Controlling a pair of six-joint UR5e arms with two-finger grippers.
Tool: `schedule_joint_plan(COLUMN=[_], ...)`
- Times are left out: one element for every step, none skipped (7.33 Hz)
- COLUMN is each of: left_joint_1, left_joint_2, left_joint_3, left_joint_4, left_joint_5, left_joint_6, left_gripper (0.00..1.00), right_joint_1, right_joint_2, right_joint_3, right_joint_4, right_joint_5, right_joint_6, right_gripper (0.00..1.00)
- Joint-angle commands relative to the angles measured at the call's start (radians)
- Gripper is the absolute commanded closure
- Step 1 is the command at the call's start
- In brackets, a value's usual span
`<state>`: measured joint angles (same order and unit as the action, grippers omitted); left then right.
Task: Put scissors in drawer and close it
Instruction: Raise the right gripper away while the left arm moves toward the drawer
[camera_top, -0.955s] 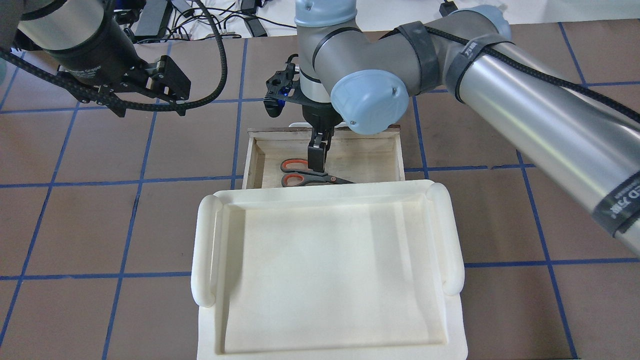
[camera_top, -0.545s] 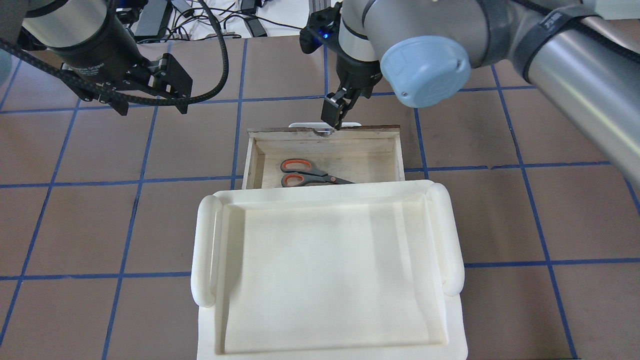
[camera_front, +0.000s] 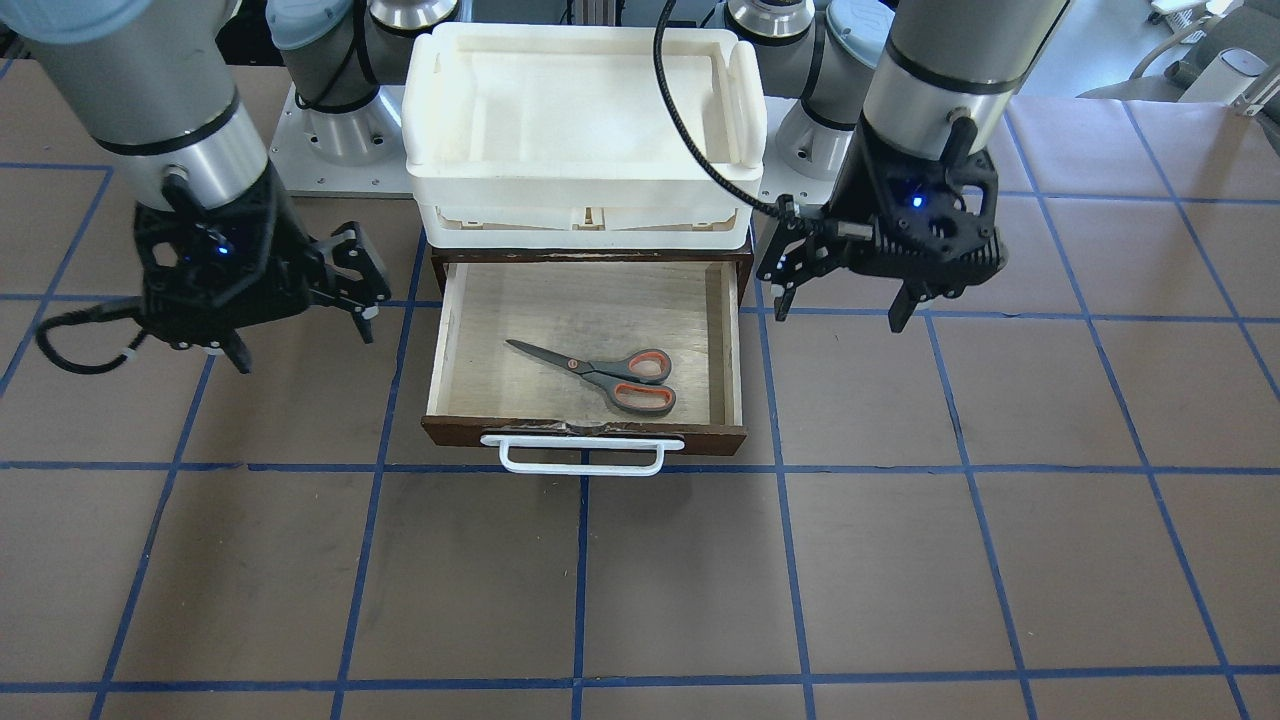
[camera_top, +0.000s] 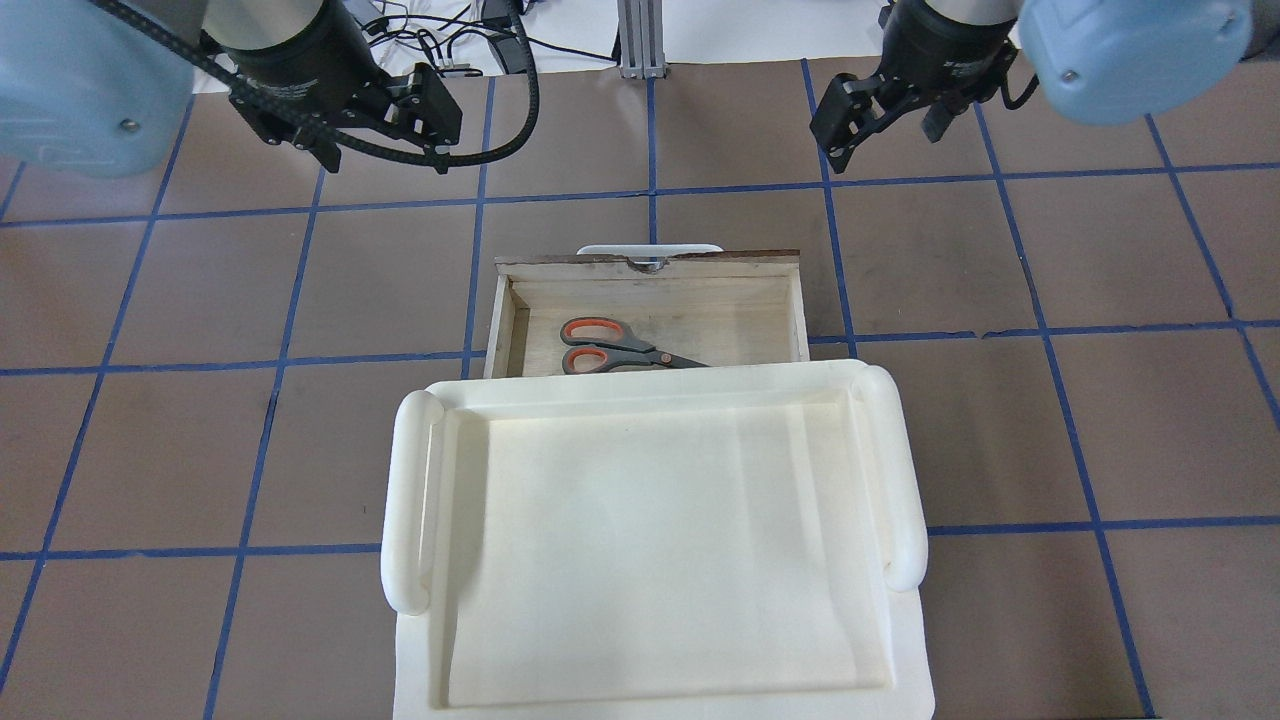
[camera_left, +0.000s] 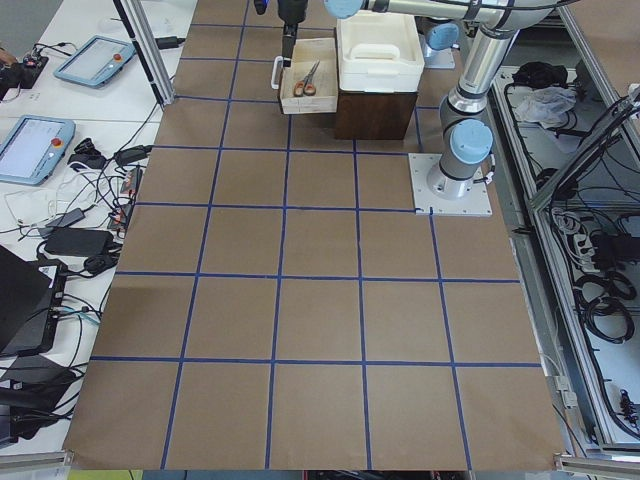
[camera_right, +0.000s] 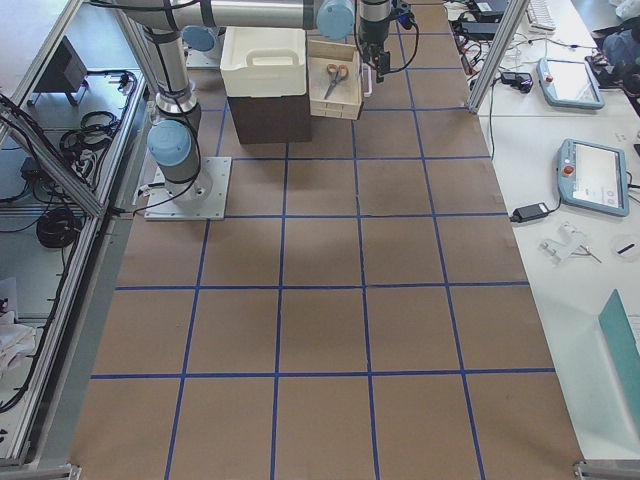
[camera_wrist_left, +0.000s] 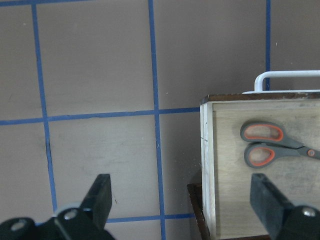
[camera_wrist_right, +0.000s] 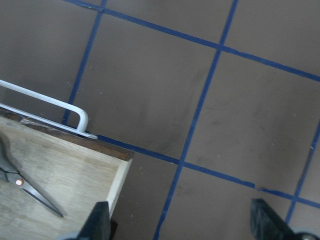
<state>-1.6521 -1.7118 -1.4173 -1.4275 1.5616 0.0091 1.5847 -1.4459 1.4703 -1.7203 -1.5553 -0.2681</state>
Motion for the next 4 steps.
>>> schedule_joint_plan(left_joint_1=[-0.063,-0.087,-0.089,-0.097], left_joint_2=[-0.2,-0.272,-0.328,-0.386], left_joint_3=[0.153,0.165,0.167,0.166], left_joint_4=[0.065,0.144,0.203,0.244], left_joint_5=[0.0,0.014,0.014,0.006], left_joint_6=[-0.012,-0.033,-0.032,-0.031], left_gripper=[0.0,0.0,0.0,0.0], right_joint_1=[-0.032,-0.034,-0.032,-0.031], right_joint_2=[-0.048,-0.066,-0.082,-0.088], right_joint_3=[0.007,0.008,0.019,0.022], right_joint_4=[0.014,0.024,0.042,0.041], right_joint_5=[-0.054,-0.058,-0.057,-0.054], right_joint_6=[0.058,0.096,0.111,0.112], right_gripper=[0.0,0.0,0.0,0.0])
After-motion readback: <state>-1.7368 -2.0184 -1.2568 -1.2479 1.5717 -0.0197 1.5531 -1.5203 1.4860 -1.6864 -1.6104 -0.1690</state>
